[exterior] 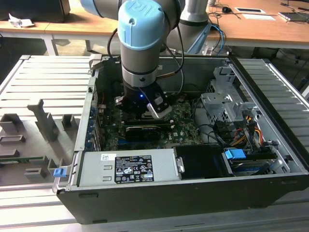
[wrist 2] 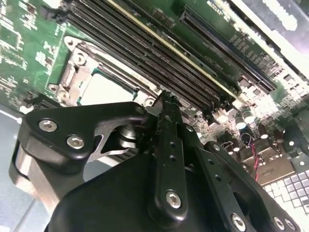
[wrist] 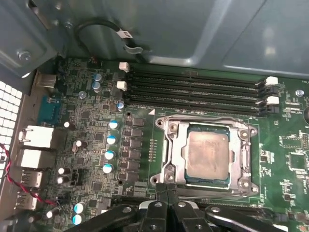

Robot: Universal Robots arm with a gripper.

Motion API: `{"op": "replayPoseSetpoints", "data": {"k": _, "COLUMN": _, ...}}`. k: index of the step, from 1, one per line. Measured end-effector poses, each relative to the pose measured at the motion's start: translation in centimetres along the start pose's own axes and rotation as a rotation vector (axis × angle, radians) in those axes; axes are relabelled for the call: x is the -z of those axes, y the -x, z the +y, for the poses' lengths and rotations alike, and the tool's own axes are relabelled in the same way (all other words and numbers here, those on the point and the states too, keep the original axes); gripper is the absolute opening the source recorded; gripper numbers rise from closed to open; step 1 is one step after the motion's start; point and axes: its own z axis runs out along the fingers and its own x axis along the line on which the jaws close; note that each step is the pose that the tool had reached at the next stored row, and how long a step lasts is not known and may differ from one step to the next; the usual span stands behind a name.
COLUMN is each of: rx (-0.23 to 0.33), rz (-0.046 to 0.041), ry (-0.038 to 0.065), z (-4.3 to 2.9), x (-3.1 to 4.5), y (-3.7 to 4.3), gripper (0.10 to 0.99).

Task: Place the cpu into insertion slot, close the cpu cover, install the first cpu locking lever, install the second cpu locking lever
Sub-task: 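Install the second cpu locking lever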

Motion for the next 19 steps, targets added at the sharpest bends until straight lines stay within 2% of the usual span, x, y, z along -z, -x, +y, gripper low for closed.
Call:
{"op": "replayPoseSetpoints", "data": {"k": 2, "rx": 0.0, "rz": -0.0013, "ry": 0.012, "z": -0.06, "x": -0.21, "y": -0.12, "gripper": 0.106}}
{"op": "replayPoseSetpoints", "data": {"k": 5, "rx": 0.0, "rz": -0.0035, "ry": 0.025, "z": -0.17, "x": -0.43, "y": -0.22, "gripper": 0.106}}
{"op": "replayPoseSetpoints", "data": {"k": 11, "rx": 0.0, "rz": -0.0066, "ry": 0.052, "z": -0.51, "x": -1.53, "y": -0.29, "gripper": 0.106}}
{"op": "replayPoseSetpoints", "data": {"k": 14, "rx": 0.0, "rz": -0.0071, "ry": 0.054, "z": -0.49, "x": -1.41, "y": -0.31, "gripper": 0.106}}
{"op": "replayPoseSetpoints", "data": {"k": 16, "rx": 0.0, "rz": -0.007, "ry": 0.054, "z": -0.34, "x": -0.78, "y": -0.32, "gripper": 0.106}}
{"op": "replayPoseSetpoints", "data": {"k": 19, "rx": 0.0, "rz": -0.0068, "ry": 0.054, "z": -0.25, "x": -0.4, "y": -0.31, "gripper": 0.106}}
